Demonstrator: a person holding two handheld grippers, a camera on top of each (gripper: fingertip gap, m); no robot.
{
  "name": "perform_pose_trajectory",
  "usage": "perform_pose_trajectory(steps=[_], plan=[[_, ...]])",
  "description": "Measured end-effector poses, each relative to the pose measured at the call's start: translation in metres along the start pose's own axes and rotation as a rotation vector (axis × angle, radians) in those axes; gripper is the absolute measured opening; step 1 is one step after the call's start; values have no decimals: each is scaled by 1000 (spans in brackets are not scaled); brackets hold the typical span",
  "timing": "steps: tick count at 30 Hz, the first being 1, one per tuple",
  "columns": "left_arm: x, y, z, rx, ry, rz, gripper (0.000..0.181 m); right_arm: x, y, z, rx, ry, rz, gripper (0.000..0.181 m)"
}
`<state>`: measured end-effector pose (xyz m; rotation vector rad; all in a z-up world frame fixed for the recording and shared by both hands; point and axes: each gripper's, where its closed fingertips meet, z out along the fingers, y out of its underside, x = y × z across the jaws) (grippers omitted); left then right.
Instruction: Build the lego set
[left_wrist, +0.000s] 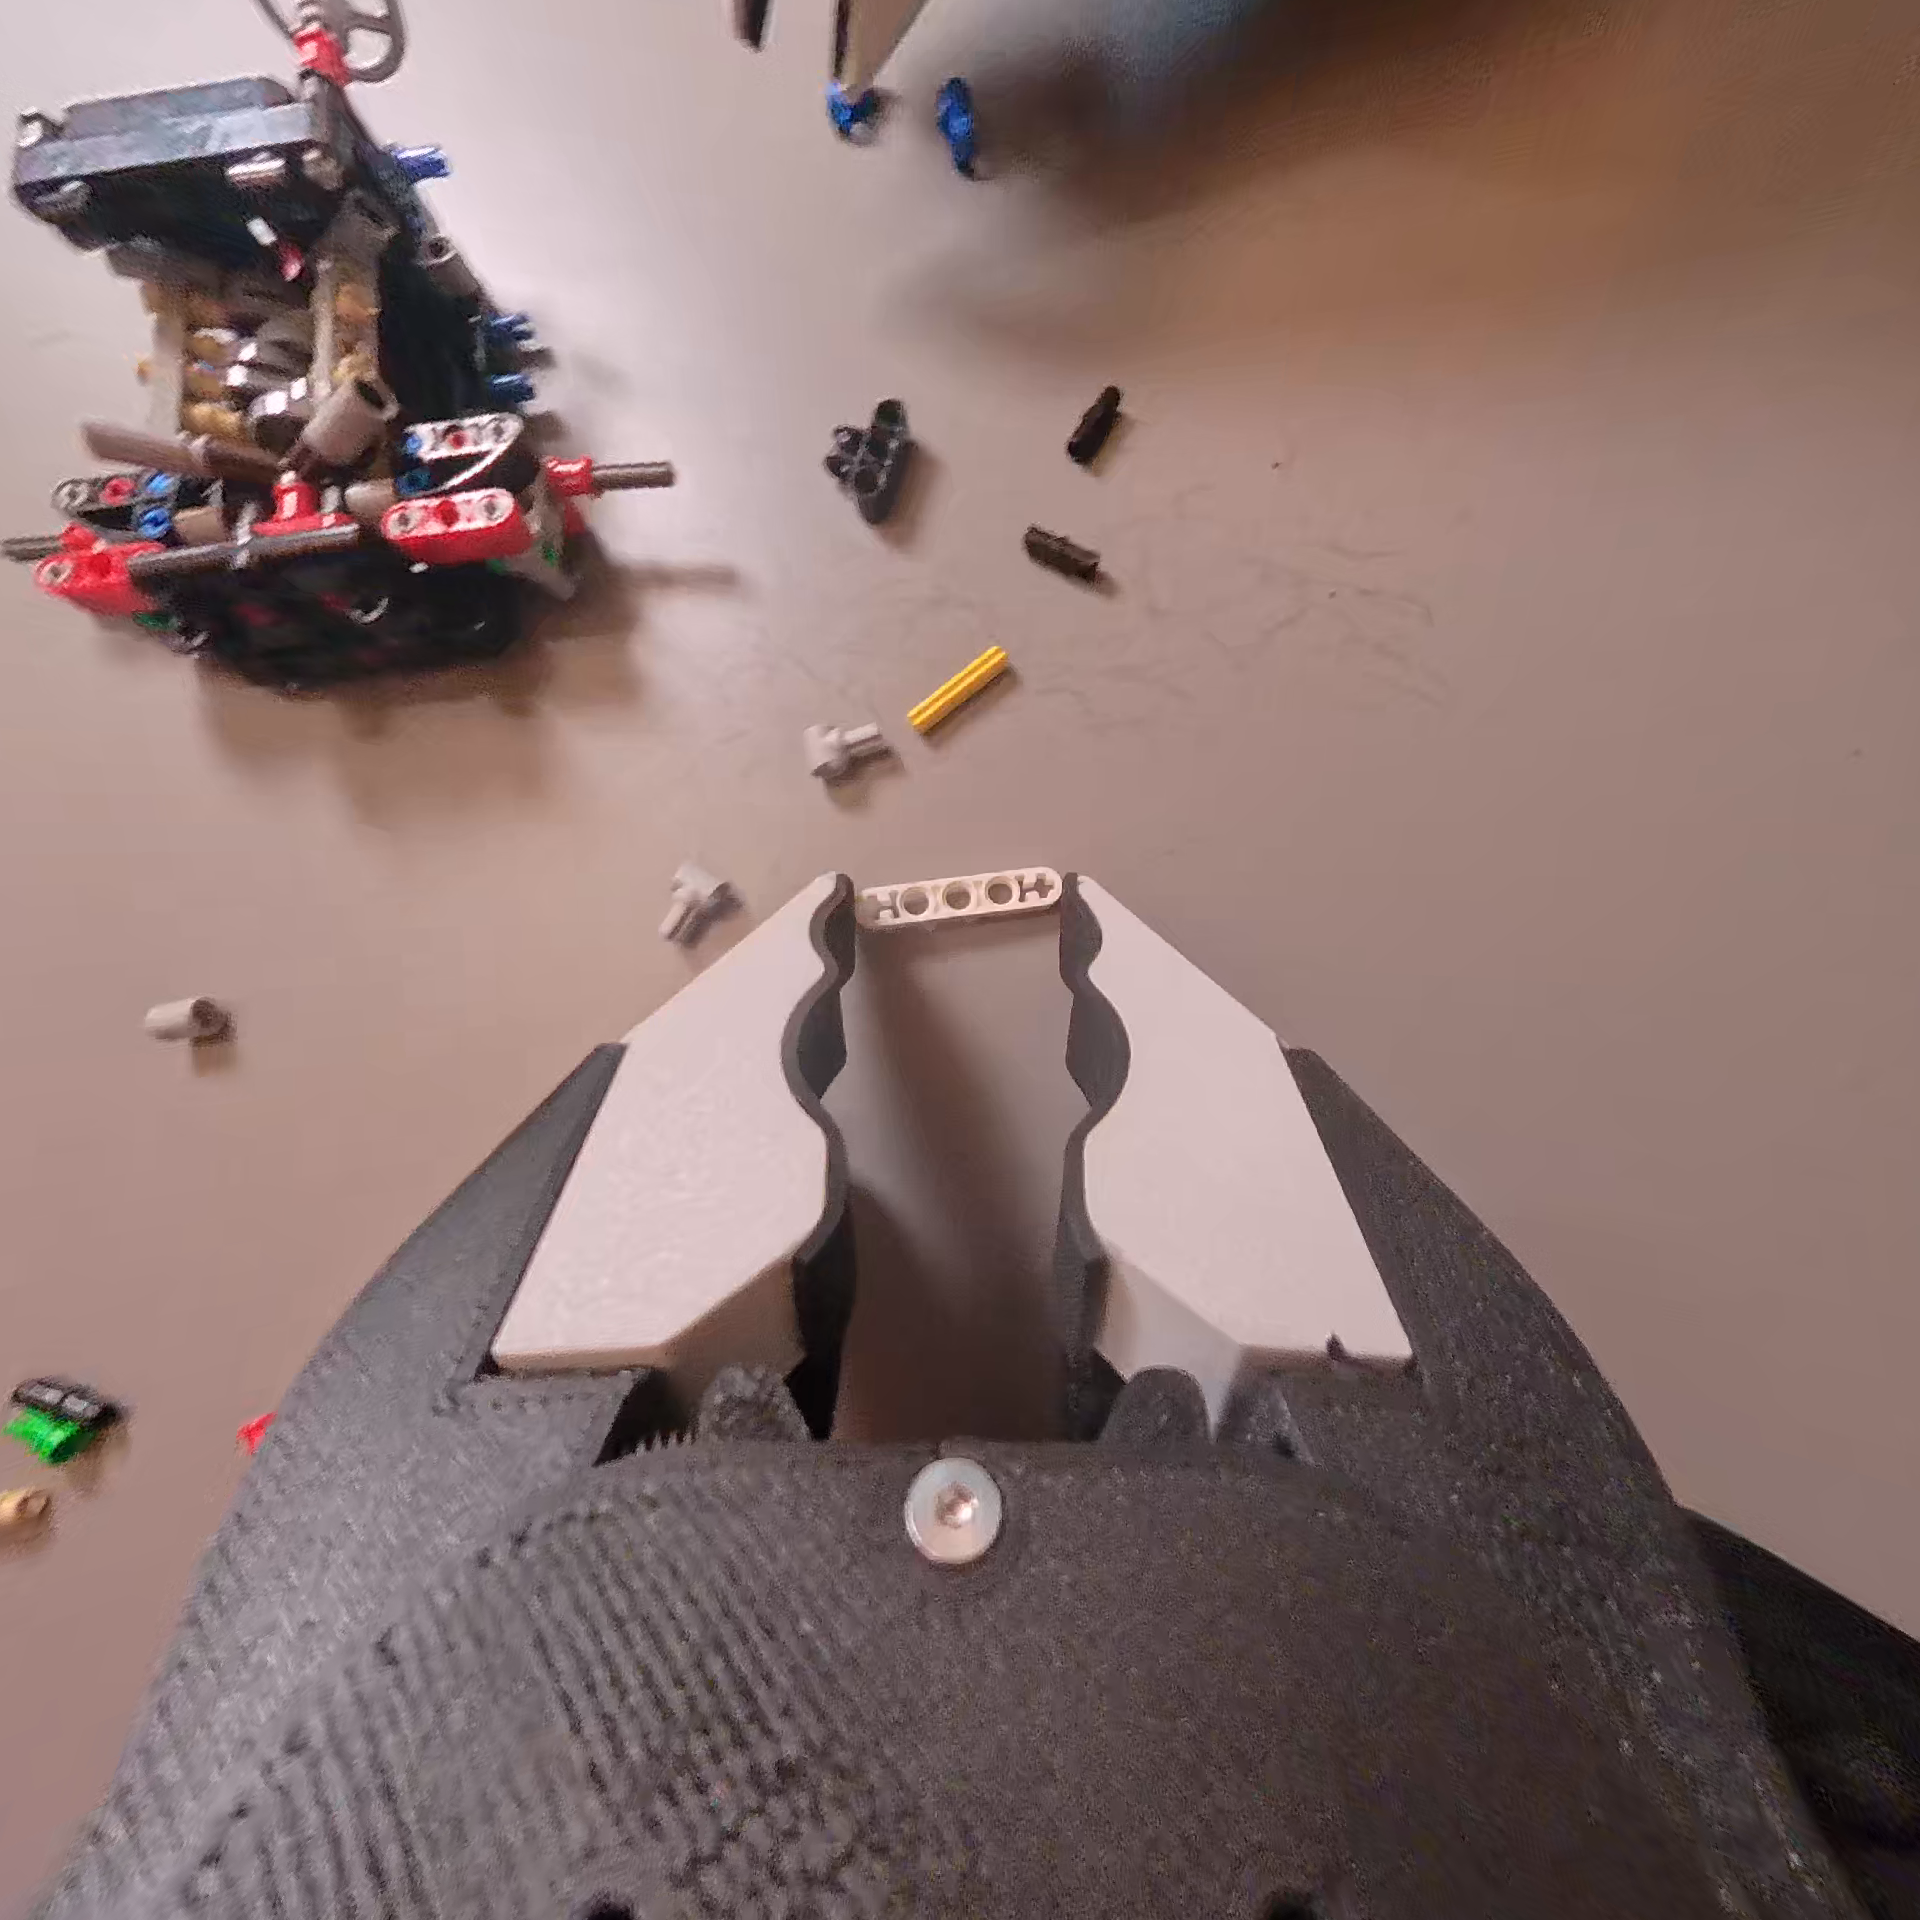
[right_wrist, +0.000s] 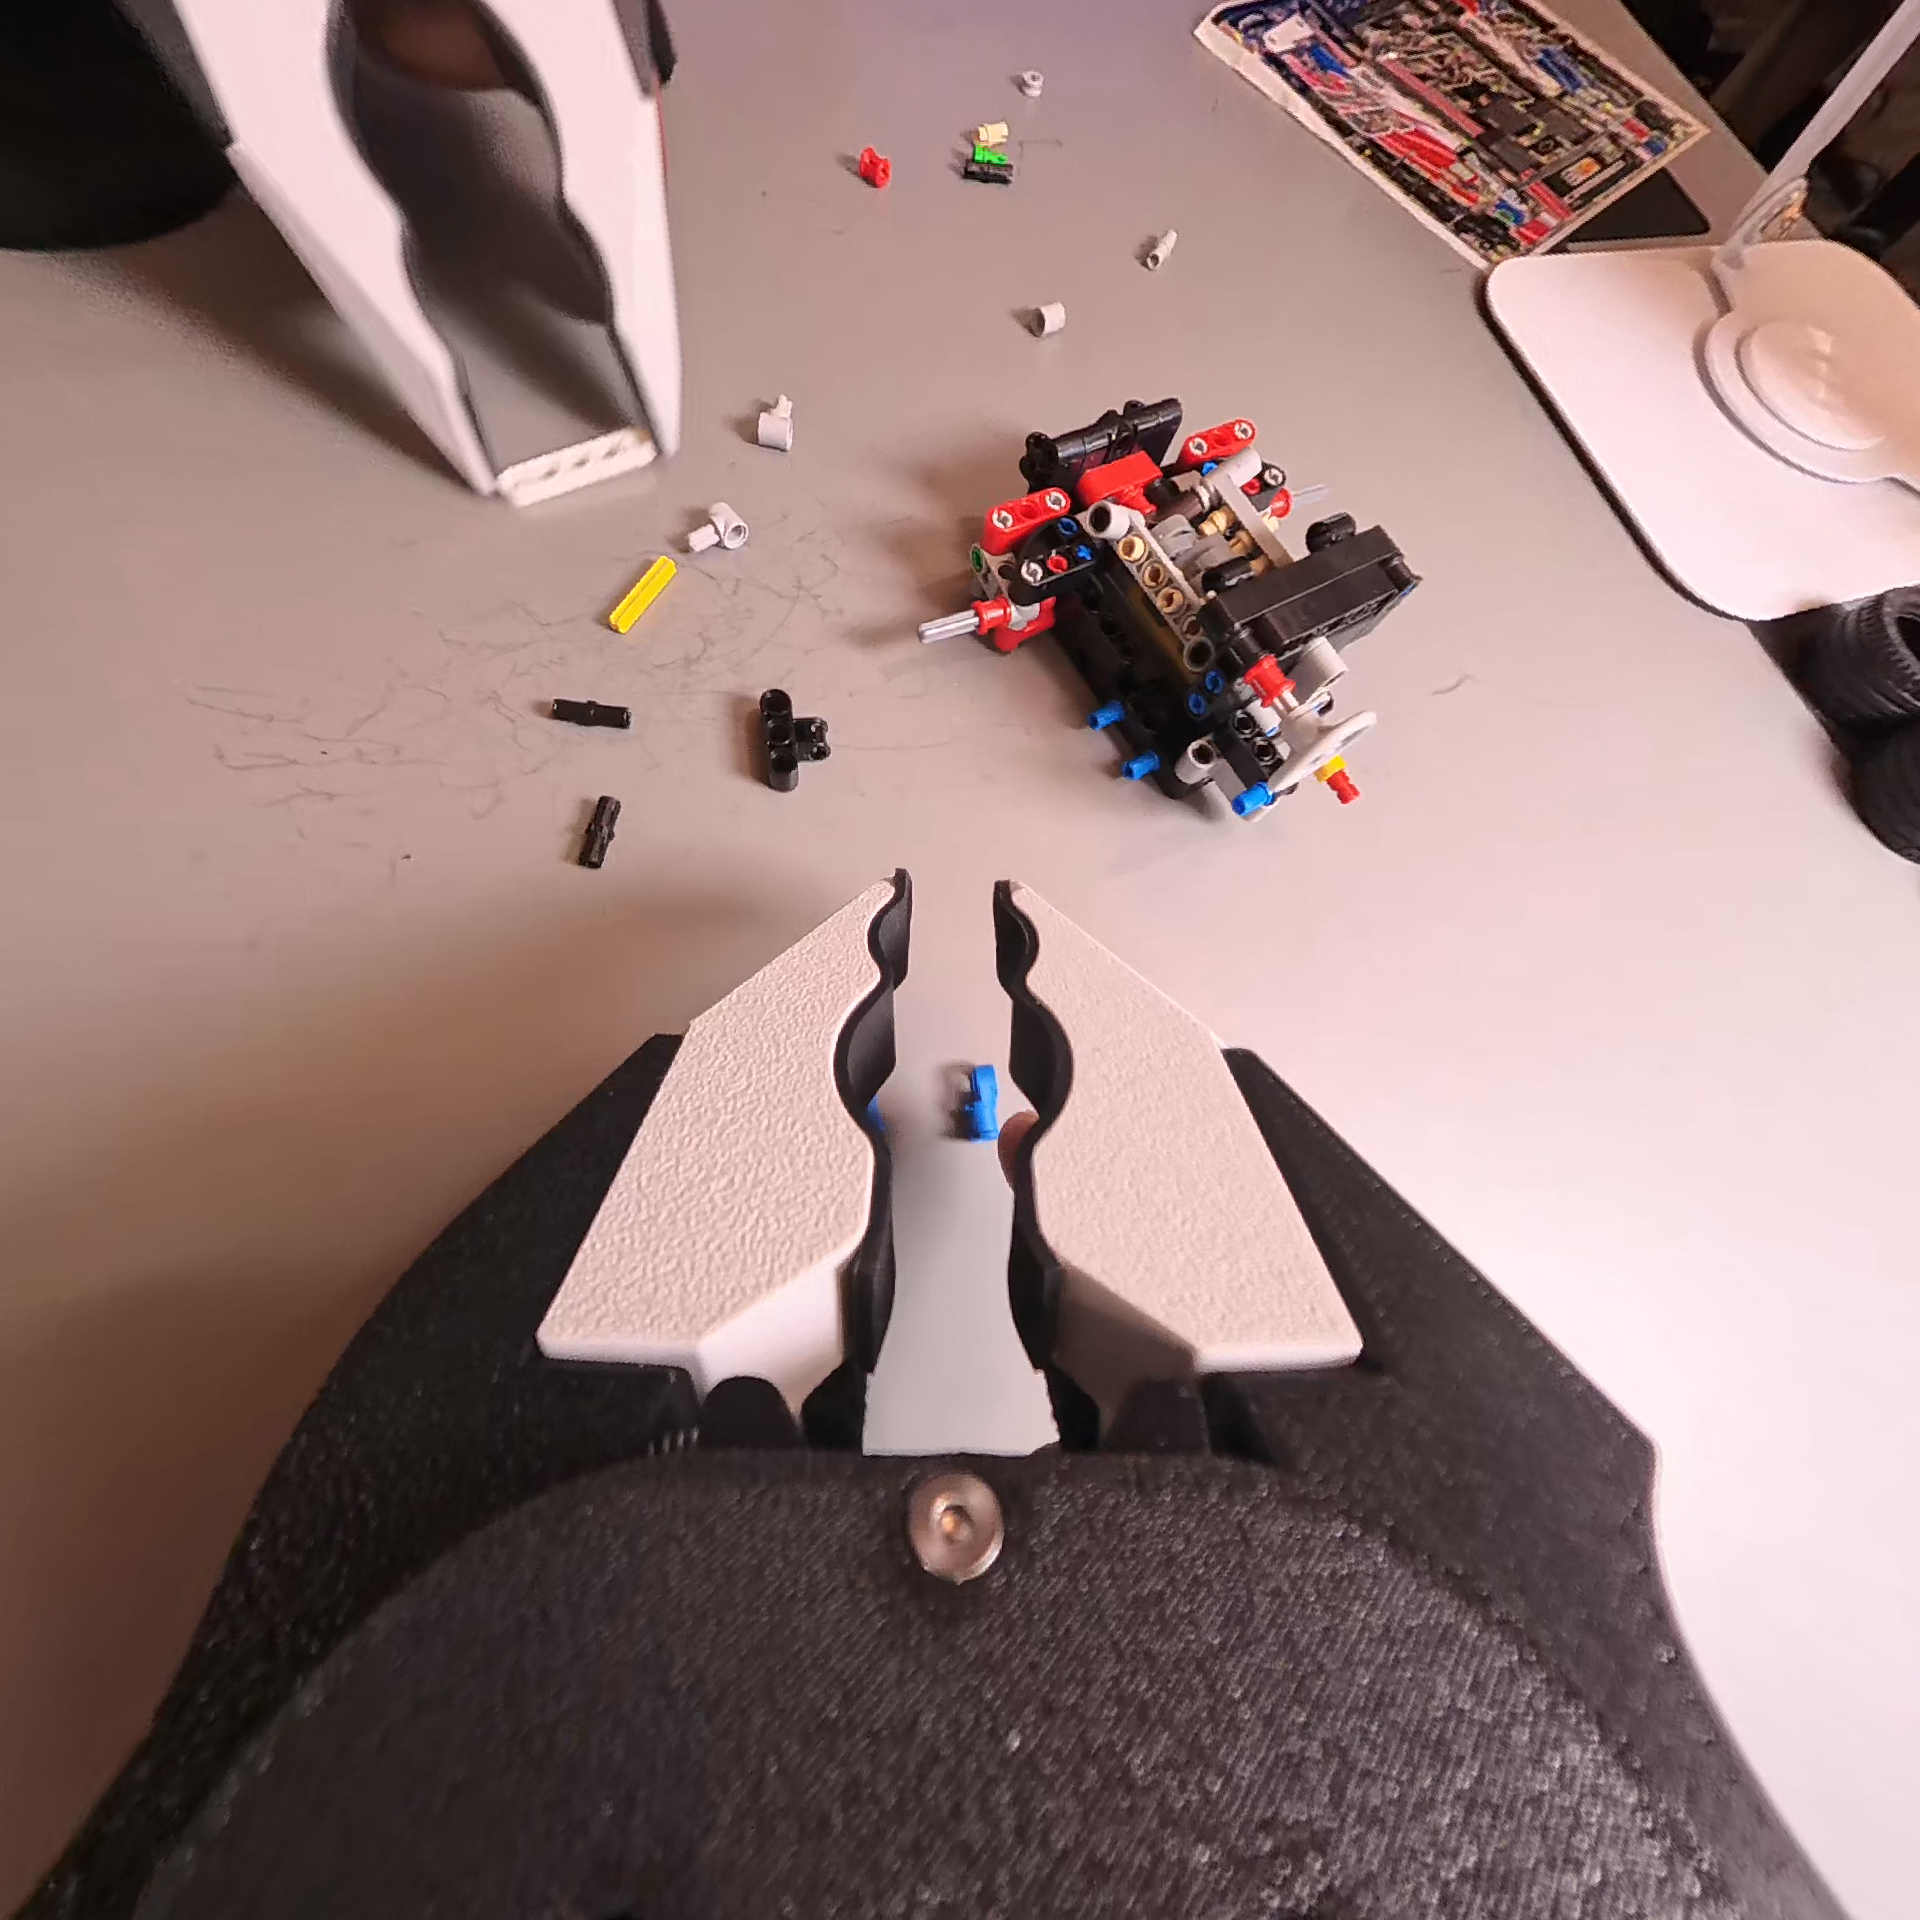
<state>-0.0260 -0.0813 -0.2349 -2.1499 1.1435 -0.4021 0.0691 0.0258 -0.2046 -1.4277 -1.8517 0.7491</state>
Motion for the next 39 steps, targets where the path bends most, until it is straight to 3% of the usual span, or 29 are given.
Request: perform_pose_trajectory(steps=[4,12,17,20,24,29,33,39], plan=[[-16,5,-9,4,-75,-23,38,-5,2,2,-12,-19,-16,16],[-37,-12,-24,133,-171,-80,38,-25,-10,14,1,-77,-29,18],[-35,-19,-25,160,-161,-83,38,-38,-9,43,-133,-44,-93,22],[-34,-14,-21,129,-155,-84,39,-39,-11,46,-160,-33,-133,8],[-32,2,-11,45,-130,-127,48,-44,-10,42,-148,-59,-156,6],[-29,-3,-14,73,-103,-152,66,-59,-23,25,-33,-151,-169,5],[-24,-27,-25,205,-68,-161,58,-91,-35,10,36,-278,-229,5],[21,-44,-5,228,111,-70,35,-115,-16,22,-85,-310,-349,6]])
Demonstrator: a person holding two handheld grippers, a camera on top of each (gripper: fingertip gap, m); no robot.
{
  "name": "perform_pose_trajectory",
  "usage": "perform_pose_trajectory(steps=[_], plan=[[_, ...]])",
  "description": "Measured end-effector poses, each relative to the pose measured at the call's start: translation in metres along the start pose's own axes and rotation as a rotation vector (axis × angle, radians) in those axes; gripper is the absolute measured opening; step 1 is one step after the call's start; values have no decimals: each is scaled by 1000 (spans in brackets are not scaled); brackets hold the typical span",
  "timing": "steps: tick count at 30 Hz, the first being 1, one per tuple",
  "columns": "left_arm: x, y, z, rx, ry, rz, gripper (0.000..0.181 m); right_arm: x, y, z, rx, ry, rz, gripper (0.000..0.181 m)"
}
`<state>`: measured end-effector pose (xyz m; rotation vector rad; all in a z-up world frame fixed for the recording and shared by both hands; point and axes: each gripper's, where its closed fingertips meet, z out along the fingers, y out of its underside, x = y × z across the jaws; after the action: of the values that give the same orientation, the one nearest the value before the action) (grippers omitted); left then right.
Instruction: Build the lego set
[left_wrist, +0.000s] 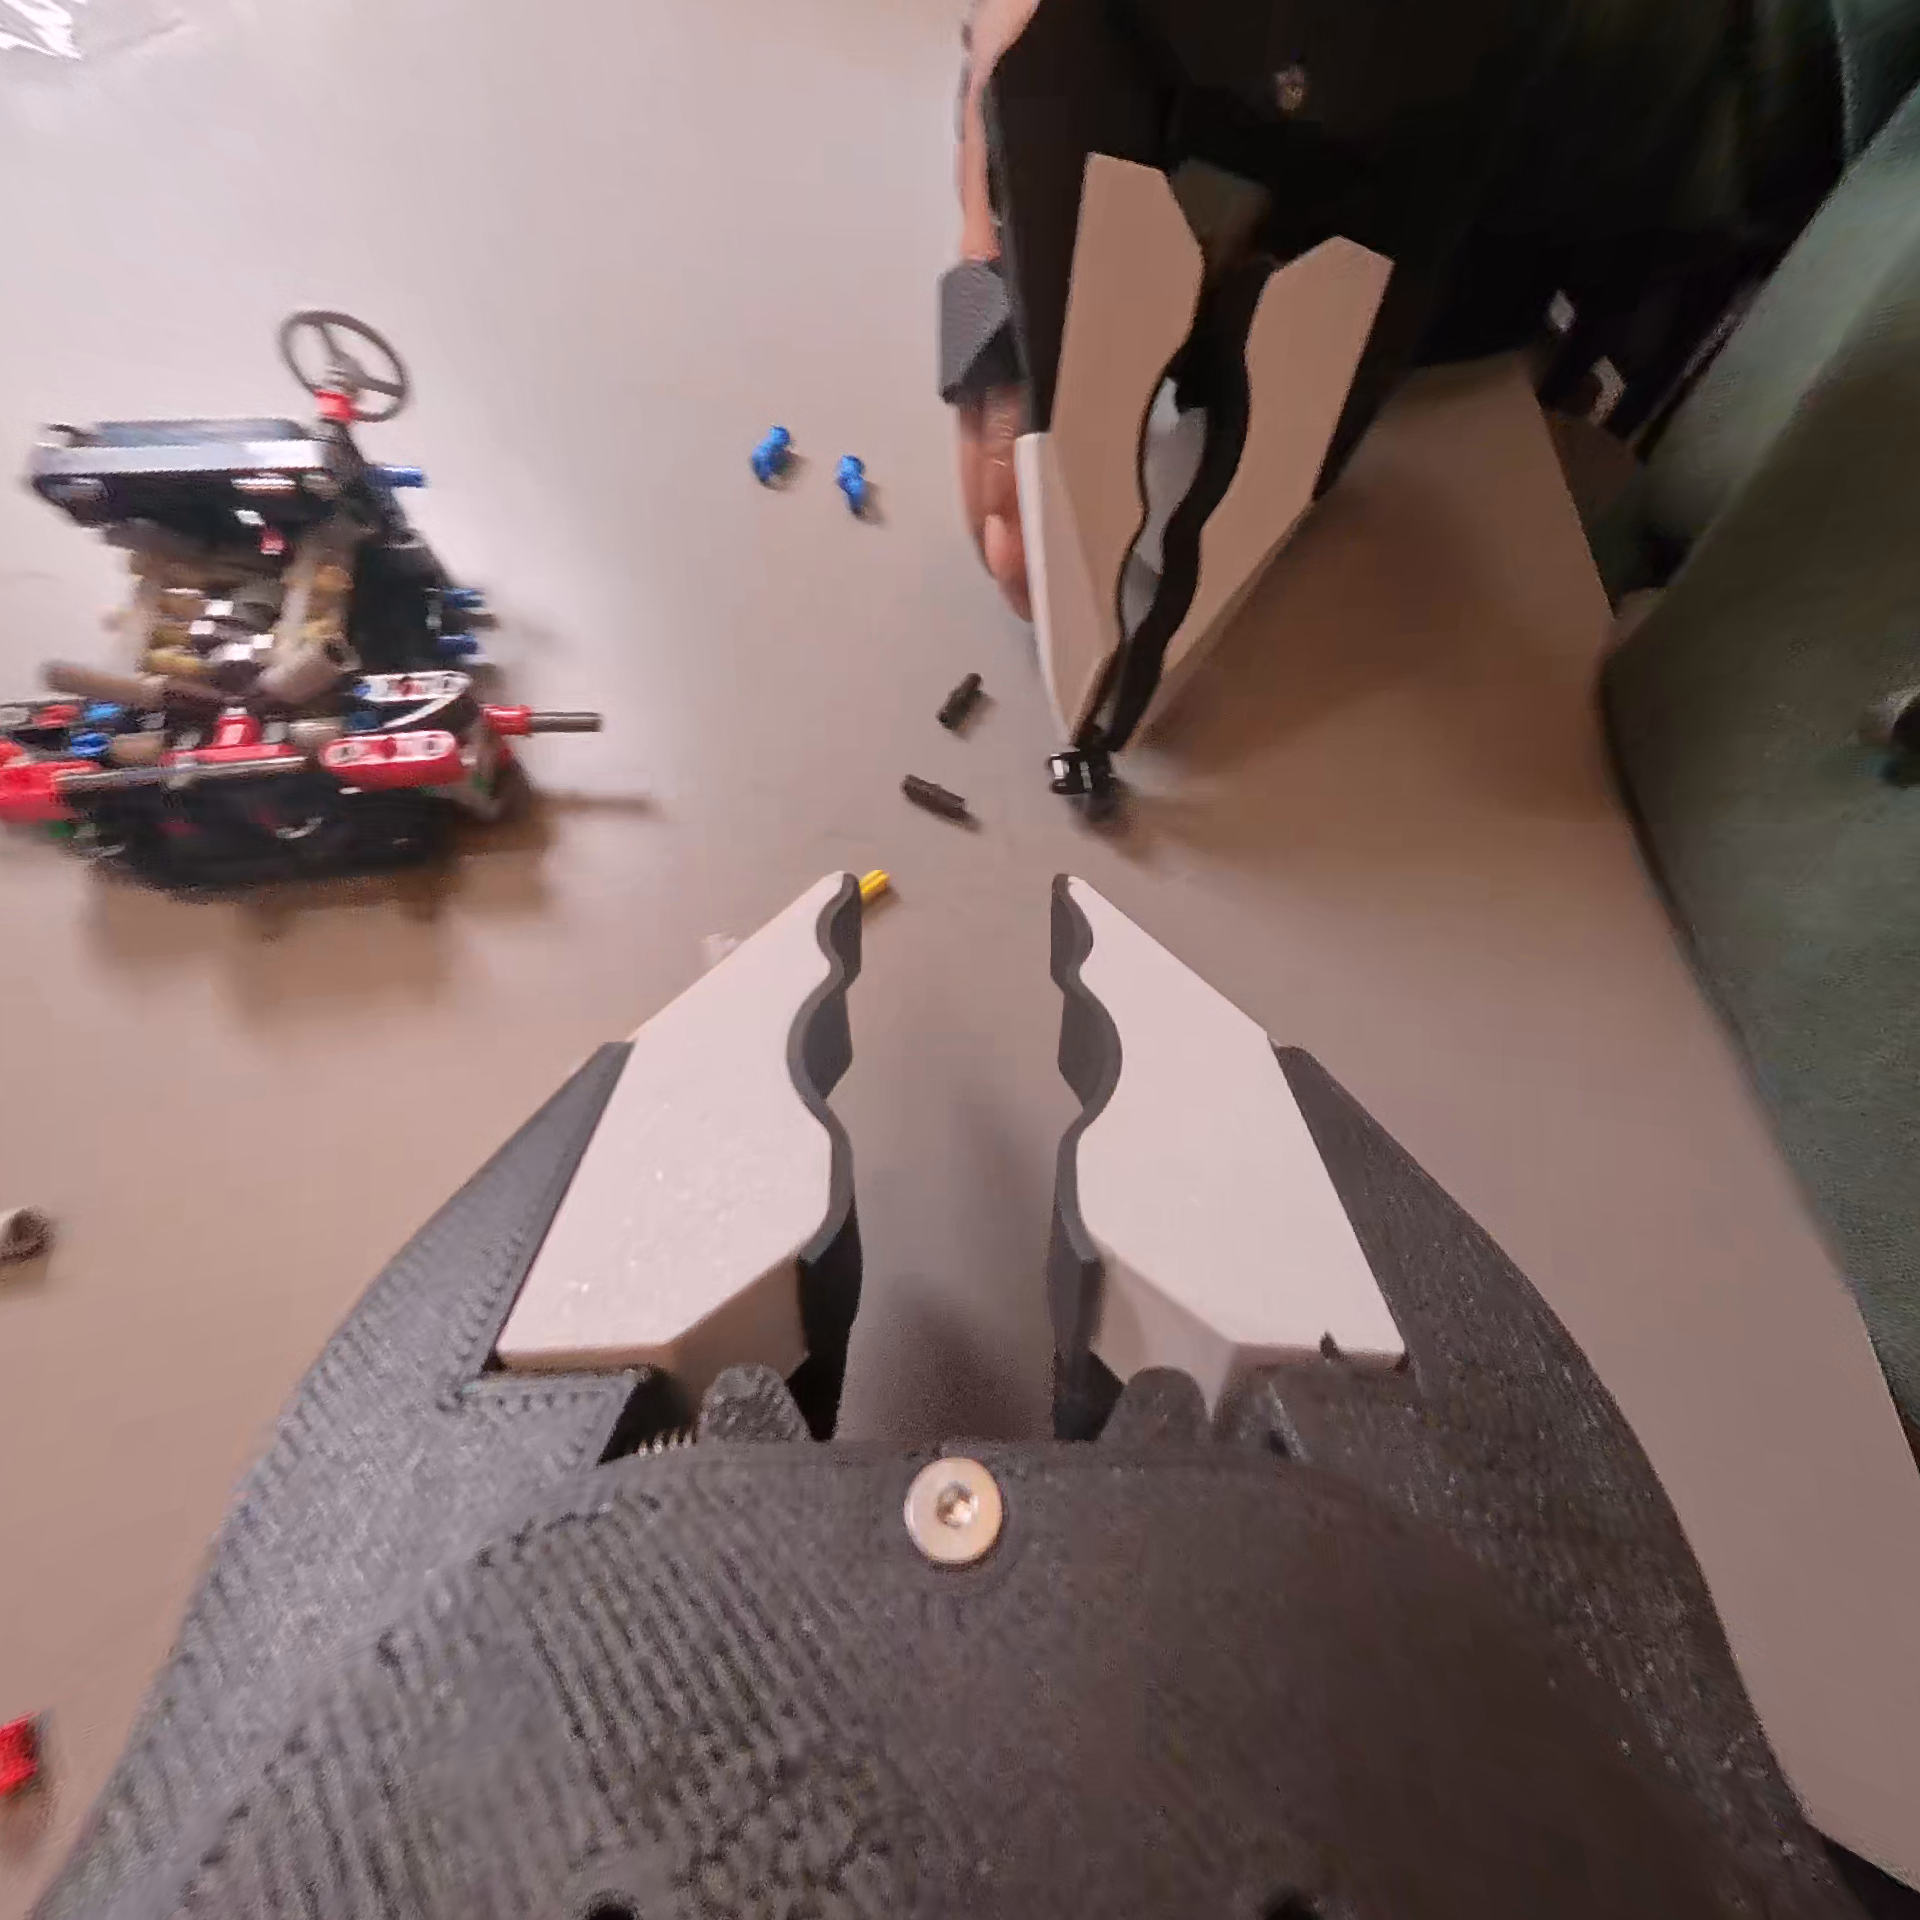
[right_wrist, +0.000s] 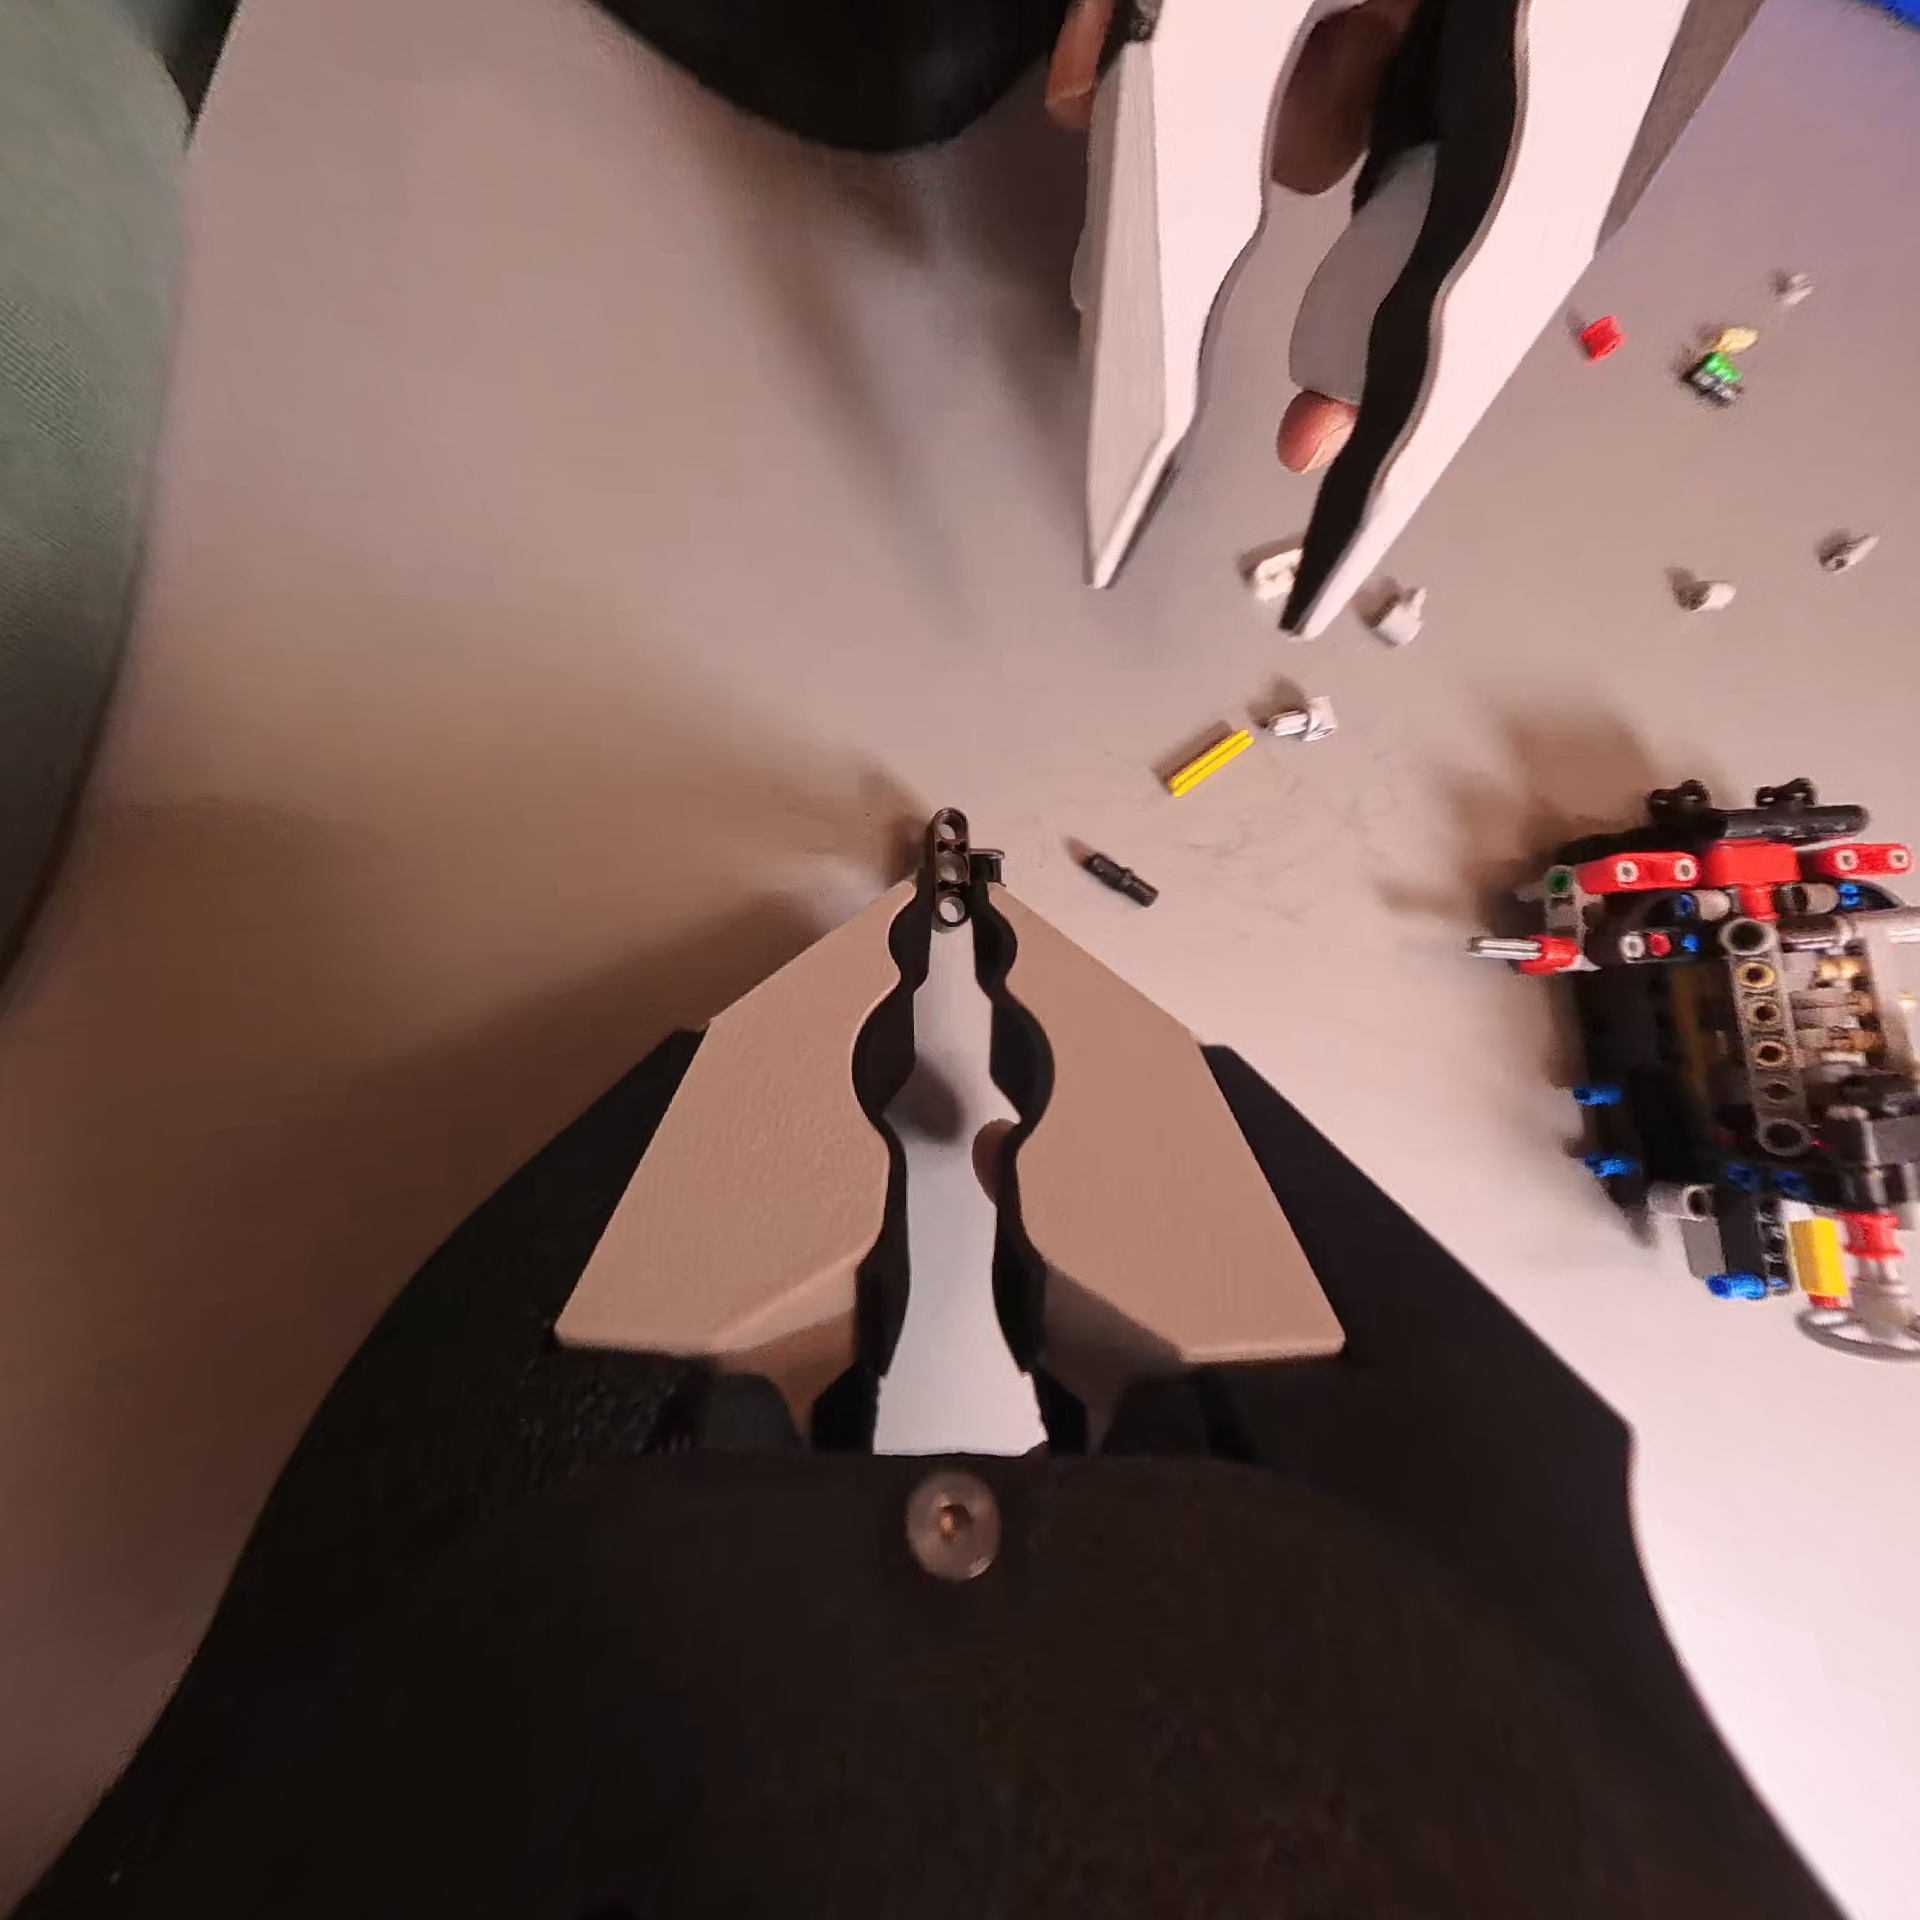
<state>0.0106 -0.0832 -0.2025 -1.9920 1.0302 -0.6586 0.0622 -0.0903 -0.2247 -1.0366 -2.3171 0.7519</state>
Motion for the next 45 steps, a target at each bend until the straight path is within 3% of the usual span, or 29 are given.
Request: perform_pose_trajectory(steps=[8,12,16,22,27,29,33,39,45], plan=[[22,13,27,-83,83,19,30,2,5,5,-42,34,-8,17],[17,14,26,-86,52,14,28,11,3,-11,42,24,76,18],[13,12,28,-92,10,18,23,30,23,-24,22,74,153,15],[28,9,42,-116,35,36,23,32,28,-18,1,74,180,12],[27,8,50,-144,-27,86,16,27,22,-11,4,59,162,12],[25,8,49,-152,-48,138,6,29,20,-9,13,66,165,12],[13,16,35,-174,-79,170,6,33,20,-10,22,84,174,12],[-23,17,3,-111,-169,74,18,43,14,-13,58,128,196,12],[-34,16,11,-123,-183,143,13,44,12,-12,60,135,197,12]])
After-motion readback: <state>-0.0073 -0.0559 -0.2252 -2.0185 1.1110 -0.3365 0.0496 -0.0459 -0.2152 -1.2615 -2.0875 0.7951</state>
